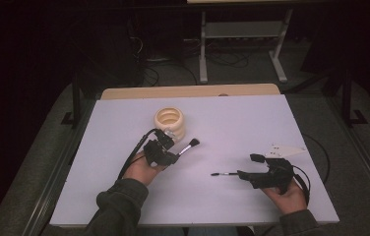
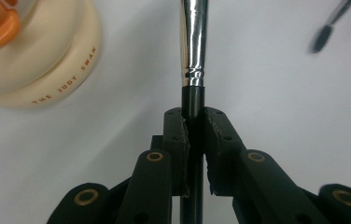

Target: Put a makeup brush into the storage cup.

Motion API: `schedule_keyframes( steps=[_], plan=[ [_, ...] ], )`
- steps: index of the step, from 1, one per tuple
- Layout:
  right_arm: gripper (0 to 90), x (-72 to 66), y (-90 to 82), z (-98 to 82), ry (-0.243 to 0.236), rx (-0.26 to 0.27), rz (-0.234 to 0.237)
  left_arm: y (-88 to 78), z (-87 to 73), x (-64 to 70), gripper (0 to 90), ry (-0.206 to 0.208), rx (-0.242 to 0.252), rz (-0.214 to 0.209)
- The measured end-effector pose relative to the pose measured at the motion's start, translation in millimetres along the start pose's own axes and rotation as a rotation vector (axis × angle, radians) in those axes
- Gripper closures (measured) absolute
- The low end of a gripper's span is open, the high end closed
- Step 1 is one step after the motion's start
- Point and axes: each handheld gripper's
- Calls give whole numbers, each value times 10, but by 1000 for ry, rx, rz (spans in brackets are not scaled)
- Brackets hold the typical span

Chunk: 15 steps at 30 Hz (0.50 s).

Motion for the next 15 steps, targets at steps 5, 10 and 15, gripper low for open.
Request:
schedule_keyframes(
  steps=[5,10,15],
  plan=[
    [158,-37,44,145,30,17,73,-199,-99,-66,796,-12,66,-39],
    [141,-109,103,437,13,15,122,-372,-162,-118,796,-45,131,-55],
    [168,-203,195,693,-17,20,157,-497,-207,-97,796,-50,194,-82]
  ],
)
Point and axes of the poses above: each handheld gripper's, and its own axes: y roughly forward along the jaws, z roughly out of its top, x roughly to its right, and after that the axes turned 7 degrees about x, right-handed
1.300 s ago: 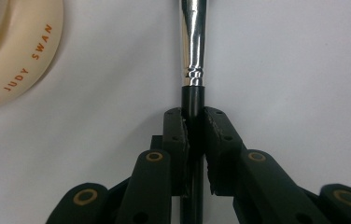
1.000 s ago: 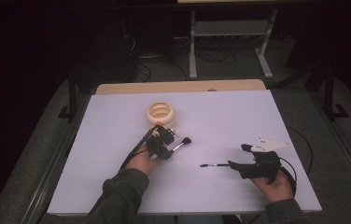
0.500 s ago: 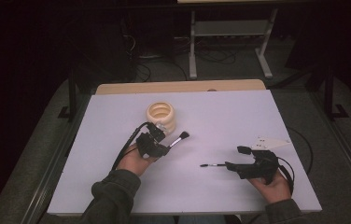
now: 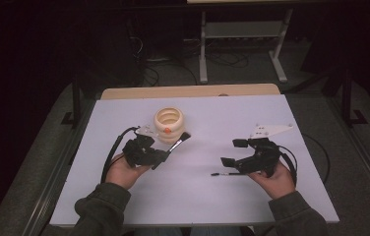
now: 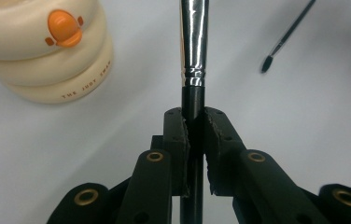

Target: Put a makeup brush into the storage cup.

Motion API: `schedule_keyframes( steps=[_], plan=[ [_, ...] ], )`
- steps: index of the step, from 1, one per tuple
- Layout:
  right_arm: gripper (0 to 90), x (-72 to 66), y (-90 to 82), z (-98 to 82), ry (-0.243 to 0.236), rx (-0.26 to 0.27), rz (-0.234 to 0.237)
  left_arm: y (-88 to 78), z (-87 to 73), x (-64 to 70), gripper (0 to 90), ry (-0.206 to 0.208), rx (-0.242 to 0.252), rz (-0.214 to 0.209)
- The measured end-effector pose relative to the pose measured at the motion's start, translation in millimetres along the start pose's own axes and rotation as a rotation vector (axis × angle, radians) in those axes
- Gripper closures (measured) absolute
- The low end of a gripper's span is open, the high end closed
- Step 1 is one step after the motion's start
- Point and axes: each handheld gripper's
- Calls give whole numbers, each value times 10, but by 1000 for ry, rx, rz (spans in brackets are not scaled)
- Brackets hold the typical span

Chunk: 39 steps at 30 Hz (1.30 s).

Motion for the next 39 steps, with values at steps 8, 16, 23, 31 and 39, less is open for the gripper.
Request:
schedule_keyframes(
  steps=[8,16,23,31,39],
  plan=[
    [208,-54,255,73,5,-27,62,-96,-47,72,796,21,58,-30],
    [229,-105,451,130,6,-47,118,-99,-97,120,796,31,101,-63],
    [258,-122,581,158,19,-66,163,-97,-120,184,796,62,135,-93],
    [287,-152,712,215,30,-59,224,-104,-162,200,796,53,176,-138],
    [472,-211,888,269,70,-76,317,-63,-183,252,796,83,183,-165]
  ],
)
Point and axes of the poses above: each handheld gripper's, and its own axes: y roughly forward along the jaws, z roughly out of its top, x roughly to its right, and after that the axes turned 7 degrees about x, right-handed
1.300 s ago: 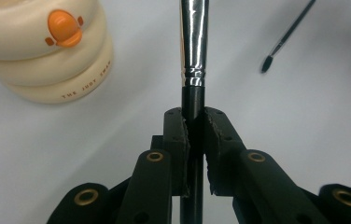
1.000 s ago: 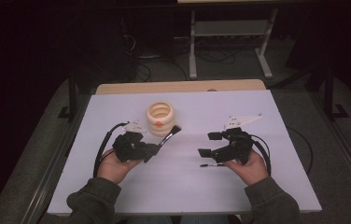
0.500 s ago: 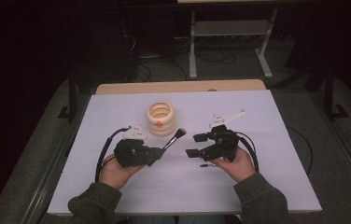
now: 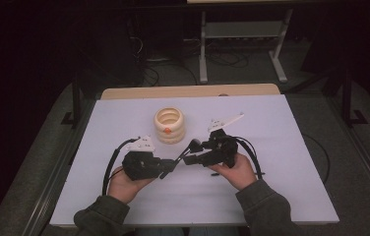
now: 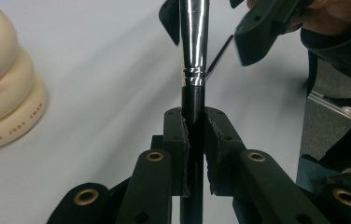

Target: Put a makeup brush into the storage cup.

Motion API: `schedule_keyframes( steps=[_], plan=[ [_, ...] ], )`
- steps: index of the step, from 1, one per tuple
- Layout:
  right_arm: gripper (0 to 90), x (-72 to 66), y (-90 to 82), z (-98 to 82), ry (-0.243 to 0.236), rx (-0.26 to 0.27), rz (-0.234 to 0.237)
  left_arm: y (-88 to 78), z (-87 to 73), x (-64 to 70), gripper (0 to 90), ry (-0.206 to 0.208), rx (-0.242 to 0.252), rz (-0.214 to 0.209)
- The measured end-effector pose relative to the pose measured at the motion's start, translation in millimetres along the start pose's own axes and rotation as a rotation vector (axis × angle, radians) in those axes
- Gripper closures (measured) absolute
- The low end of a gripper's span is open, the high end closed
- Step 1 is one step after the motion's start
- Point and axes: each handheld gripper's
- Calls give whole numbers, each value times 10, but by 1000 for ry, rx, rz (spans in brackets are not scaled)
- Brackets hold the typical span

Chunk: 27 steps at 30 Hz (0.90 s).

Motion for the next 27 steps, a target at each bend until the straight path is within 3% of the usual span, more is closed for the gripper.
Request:
schedule_keyframes(
  steps=[4,5,7,10,11,14,21,23,24,27],
  plan=[
    [572,10,34,5,7,-1,20,23,-30,17,796,4,3,-11],
    [653,34,28,-5,29,3,30,32,-40,21,797,8,5,-14],
    [704,58,26,-13,57,10,49,42,-50,29,798,18,3,-16],
    [731,79,32,-15,95,10,76,61,-62,42,798,23,-8,-15],
    [756,103,45,-19,114,12,107,62,-64,41,799,31,-15,-17],
    [765,110,51,-21,133,3,123,86,-77,58,799,43,-17,-13],
    [768,86,52,-18,124,-23,116,99,-72,47,787,61,-39,-42],
    [769,79,48,-7,107,-33,118,123,-63,48,741,61,-54,-53],
    [769,55,46,8,83,-47,98,136,-55,54,685,69,-70,-49],
    [769,7,50,47,40,-78,95,170,-28,62,663,74,-100,-77]
  ],
)
Point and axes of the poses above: each handheld gripper's, and its own axes: y roughly forward along the jaws, z roughly out of its top, x roughly to its right, and after that the axes turned 7 degrees about x, right-handed
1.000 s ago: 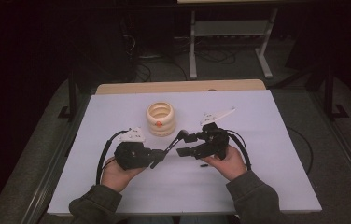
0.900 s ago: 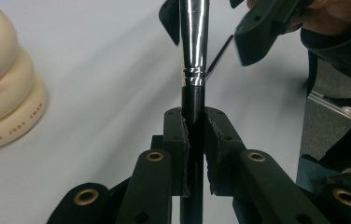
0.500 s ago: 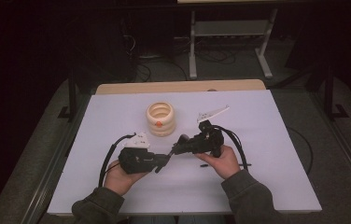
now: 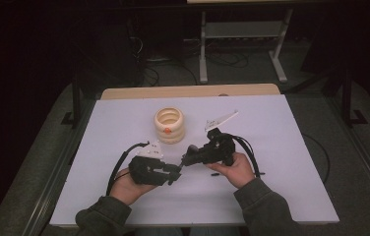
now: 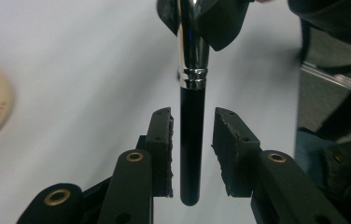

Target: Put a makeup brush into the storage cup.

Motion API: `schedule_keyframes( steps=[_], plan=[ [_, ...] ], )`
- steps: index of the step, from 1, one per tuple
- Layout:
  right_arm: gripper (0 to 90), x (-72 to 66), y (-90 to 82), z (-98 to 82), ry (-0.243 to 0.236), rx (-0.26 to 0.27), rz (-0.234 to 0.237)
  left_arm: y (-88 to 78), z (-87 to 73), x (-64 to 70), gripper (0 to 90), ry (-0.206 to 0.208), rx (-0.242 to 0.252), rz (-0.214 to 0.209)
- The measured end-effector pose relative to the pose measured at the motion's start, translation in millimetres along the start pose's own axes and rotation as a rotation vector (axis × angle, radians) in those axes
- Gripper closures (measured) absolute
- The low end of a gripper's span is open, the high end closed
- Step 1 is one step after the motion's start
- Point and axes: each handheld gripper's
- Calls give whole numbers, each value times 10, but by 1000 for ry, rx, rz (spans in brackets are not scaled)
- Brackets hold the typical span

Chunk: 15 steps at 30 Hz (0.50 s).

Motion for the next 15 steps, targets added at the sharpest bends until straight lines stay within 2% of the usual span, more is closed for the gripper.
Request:
schedule_keyframes(
  steps=[2,5,7,9,11,12,14,15],
  plan=[
    [768,-33,20,32,-29,-42,-13,25,31,14,652,-8,-8,-11],
    [768,-89,56,55,-62,-81,-18,31,73,16,666,7,-17,-23],
    [768,-106,67,57,-84,-80,-12,45,88,31,723,14,-22,-37],
    [766,-116,76,56,-93,-84,2,62,101,30,777,38,-55,-31],
    [757,-131,84,47,-106,-90,-14,73,99,23,788,12,-43,-29],
    [747,-139,76,42,-114,-87,-23,70,99,17,790,12,-43,-28],
    [641,-137,45,32,-105,-58,-24,66,102,-4,792,24,-55,-11],
    [627,-133,19,21,-96,-45,-34,62,103,-17,792,27,-57,-7]
  ],
)
Point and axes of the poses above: each handheld gripper's, and its own axes: y roughly forward along the jaws, z roughly out of its top, x roughly to its right, and after that the axes turned 7 degrees about x, right-handed
